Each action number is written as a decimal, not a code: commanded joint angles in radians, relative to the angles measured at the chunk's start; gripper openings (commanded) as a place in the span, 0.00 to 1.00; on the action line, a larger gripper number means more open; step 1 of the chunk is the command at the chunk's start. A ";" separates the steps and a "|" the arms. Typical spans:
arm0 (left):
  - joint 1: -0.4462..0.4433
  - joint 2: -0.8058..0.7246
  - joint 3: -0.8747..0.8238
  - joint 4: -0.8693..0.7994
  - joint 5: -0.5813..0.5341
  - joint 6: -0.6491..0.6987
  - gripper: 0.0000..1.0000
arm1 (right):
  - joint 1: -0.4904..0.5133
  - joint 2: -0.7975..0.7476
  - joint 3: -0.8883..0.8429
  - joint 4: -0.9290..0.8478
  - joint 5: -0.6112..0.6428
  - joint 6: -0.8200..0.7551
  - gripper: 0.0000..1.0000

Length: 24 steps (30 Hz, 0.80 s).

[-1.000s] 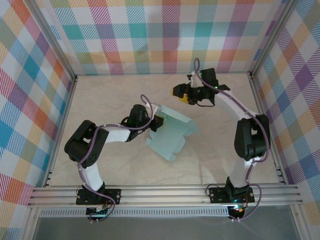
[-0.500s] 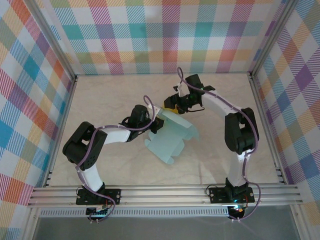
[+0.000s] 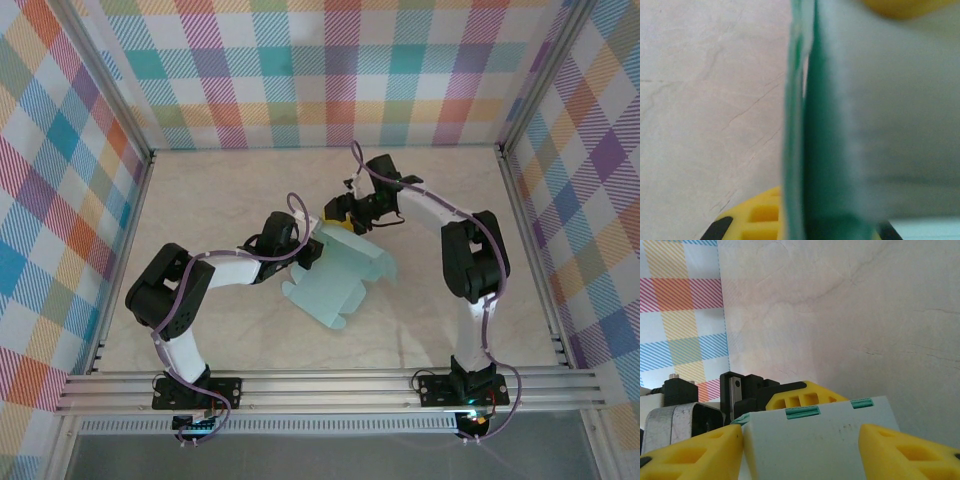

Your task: Fold the paper box

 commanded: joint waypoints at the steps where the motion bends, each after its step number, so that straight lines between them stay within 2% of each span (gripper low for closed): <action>1: -0.020 -0.010 0.038 0.114 0.000 0.037 0.00 | 0.052 0.038 -0.012 -0.046 -0.028 0.007 0.62; 6: -0.020 0.003 0.049 0.116 -0.055 -0.006 0.00 | 0.053 0.029 -0.059 0.025 -0.086 0.054 0.51; 12: -0.020 0.042 0.084 0.098 -0.147 -0.069 0.00 | 0.100 0.014 -0.154 0.218 -0.114 0.271 0.40; 15: -0.020 0.056 0.094 0.087 -0.173 -0.078 0.00 | 0.126 0.014 -0.209 0.363 -0.112 0.426 0.40; 20: -0.021 0.073 0.109 0.083 -0.204 -0.098 0.00 | 0.166 0.027 -0.234 0.537 -0.121 0.599 0.41; 22: -0.021 0.074 0.109 0.083 -0.202 -0.100 0.00 | 0.167 0.026 -0.231 0.545 -0.121 0.612 0.43; 24: -0.021 0.069 0.102 0.086 -0.210 -0.097 0.00 | 0.154 0.004 -0.216 0.465 -0.077 0.554 0.44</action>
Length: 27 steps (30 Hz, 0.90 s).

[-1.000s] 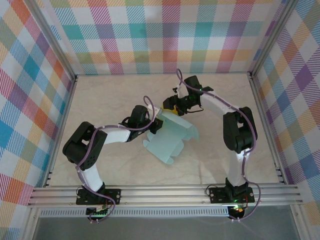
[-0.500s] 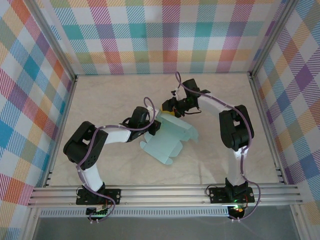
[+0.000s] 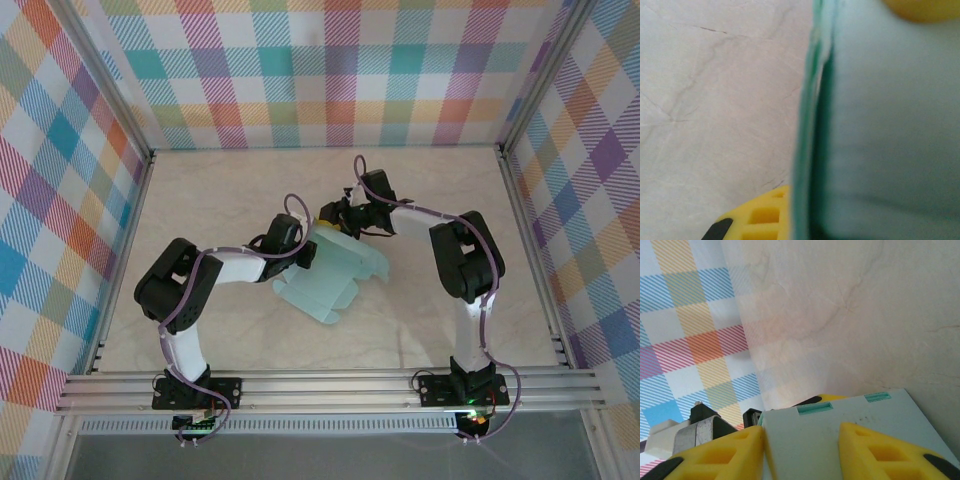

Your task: Fold the paper box

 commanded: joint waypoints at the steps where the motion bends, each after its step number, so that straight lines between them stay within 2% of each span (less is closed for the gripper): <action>1: -0.013 0.004 0.066 0.142 -0.032 0.007 0.00 | 0.101 -0.014 0.004 -0.111 -0.097 0.021 0.44; 11: -0.012 -0.013 0.022 0.198 -0.014 0.054 0.00 | -0.057 -0.144 0.052 -0.296 0.045 -0.141 0.68; 15: -0.008 -0.011 0.019 0.215 -0.014 0.035 0.00 | -0.141 -0.219 0.059 -0.322 0.108 -0.179 0.73; 22: 0.007 0.026 0.073 0.233 0.003 -0.129 0.00 | -0.267 -0.444 -0.052 -0.236 0.248 -0.210 0.76; 27: 0.036 0.045 0.127 0.212 0.033 -0.319 0.00 | -0.344 -0.658 -0.270 -0.064 0.338 -0.198 0.79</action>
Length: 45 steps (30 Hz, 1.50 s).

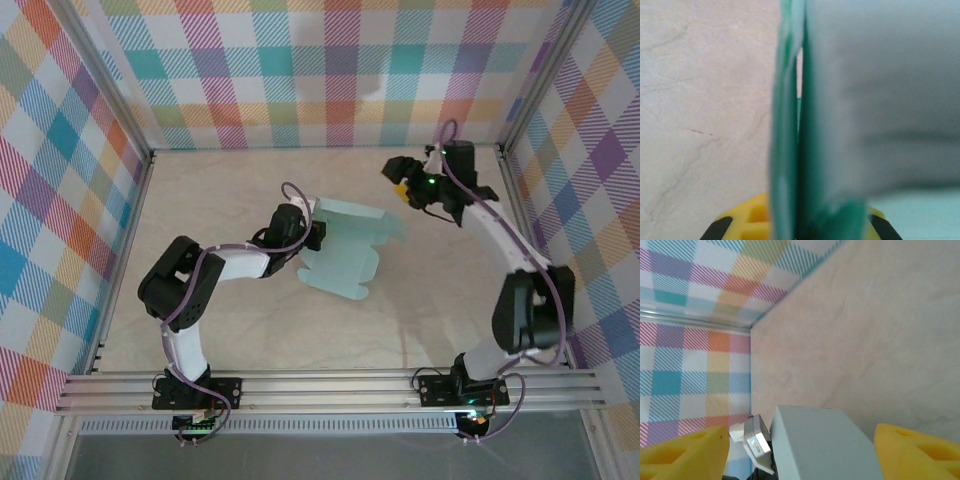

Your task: Fold the paper box

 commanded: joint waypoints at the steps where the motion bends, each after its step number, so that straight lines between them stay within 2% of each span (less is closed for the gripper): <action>1: 0.038 0.016 0.065 0.009 0.057 -0.203 0.00 | -0.031 -0.136 -0.169 0.152 0.104 -0.014 0.80; 3: 0.050 0.013 0.080 0.010 0.081 -0.277 0.00 | -0.044 -0.199 -0.243 0.193 0.126 -0.010 0.80; 9: 0.060 0.019 0.109 0.073 0.170 -0.395 0.00 | -0.054 -0.269 -0.420 0.421 0.027 0.080 0.79; 14: 0.062 0.034 0.103 0.172 0.238 -0.420 0.00 | -0.051 -0.199 -0.451 0.575 -0.087 0.212 0.73; 18: 0.062 0.034 0.085 0.223 0.244 -0.412 0.00 | -0.023 -0.120 -0.428 0.694 -0.160 0.306 0.68; 25: 0.061 0.036 0.083 0.226 0.249 -0.398 0.00 | 0.048 -0.037 -0.369 0.716 -0.186 0.329 0.59; 30: 0.057 0.041 0.081 0.223 0.253 -0.373 0.00 | 0.070 0.022 -0.353 0.806 -0.204 0.391 0.50; 36: 0.056 0.053 0.087 0.212 0.253 -0.362 0.00 | 0.076 0.040 -0.345 0.788 -0.201 0.390 0.46; 40: 0.056 0.053 0.080 0.209 0.243 -0.353 0.00 | 0.076 0.024 -0.366 0.828 -0.194 0.399 0.46; 45: 0.051 0.054 0.093 0.180 0.240 -0.334 0.00 | 0.076 0.016 -0.373 0.841 -0.217 0.403 0.54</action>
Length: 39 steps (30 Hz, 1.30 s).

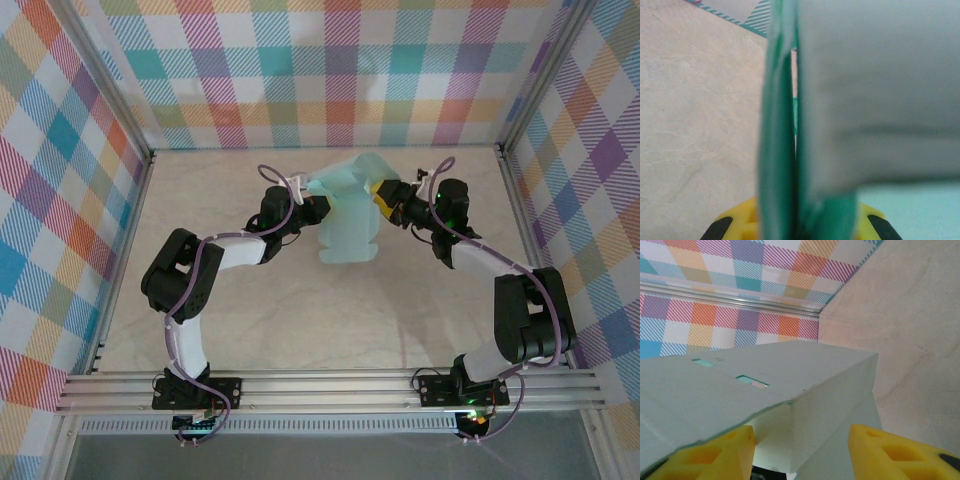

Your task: Fold the paper box

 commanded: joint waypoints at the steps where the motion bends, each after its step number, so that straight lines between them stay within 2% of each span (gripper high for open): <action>1: -0.012 0.006 0.009 0.005 0.015 0.036 0.00 | 0.008 -0.015 0.000 0.071 -0.033 0.011 0.54; 6: -0.017 0.003 0.007 -0.003 0.007 0.058 0.00 | 0.008 -0.005 0.014 0.011 -0.049 0.006 0.43; 10: -0.029 -0.009 0.006 -0.036 -0.022 0.107 0.00 | 0.008 0.007 0.040 -0.121 -0.063 -0.011 0.33; 21: -0.031 -0.009 0.007 -0.075 -0.075 0.137 0.00 | 0.008 -0.020 0.054 -0.276 -0.020 -0.070 0.08; 23: -0.031 -0.008 0.008 -0.079 -0.078 0.141 0.00 | 0.007 -0.017 0.059 -0.281 -0.022 -0.072 0.08; 24: -0.031 -0.009 0.009 -0.082 -0.079 0.141 0.00 | 0.008 -0.016 0.060 -0.286 -0.021 -0.072 0.11; 26: -0.032 -0.008 0.009 -0.087 -0.082 0.146 0.00 | 0.007 -0.015 0.062 -0.289 -0.020 -0.071 0.28; 27: -0.030 -0.009 0.009 -0.087 -0.084 0.147 0.00 | 0.007 -0.015 0.063 -0.293 -0.017 -0.074 0.32; 29: -0.031 -0.006 0.009 -0.088 -0.086 0.149 0.00 | 0.007 -0.015 0.065 -0.301 -0.016 -0.078 0.30; 31: -0.030 -0.005 0.010 -0.087 -0.086 0.148 0.00 | 0.006 -0.013 0.065 -0.305 -0.017 -0.081 0.17; 35: -0.030 -0.005 0.010 -0.091 -0.088 0.150 0.00 | 0.007 -0.011 0.068 -0.318 -0.016 -0.092 0.03; 37: -0.030 -0.005 0.010 -0.094 -0.089 0.151 0.00 | 0.009 -0.010 0.072 -0.322 -0.016 -0.095 0.02; 38: -0.030 -0.006 0.010 -0.095 -0.091 0.152 0.00 | 0.006 -0.011 0.074 -0.322 -0.017 -0.096 0.06; 39: -0.030 -0.005 0.010 -0.095 -0.091 0.152 0.00 | 0.008 -0.010 0.075 -0.323 -0.019 -0.099 0.14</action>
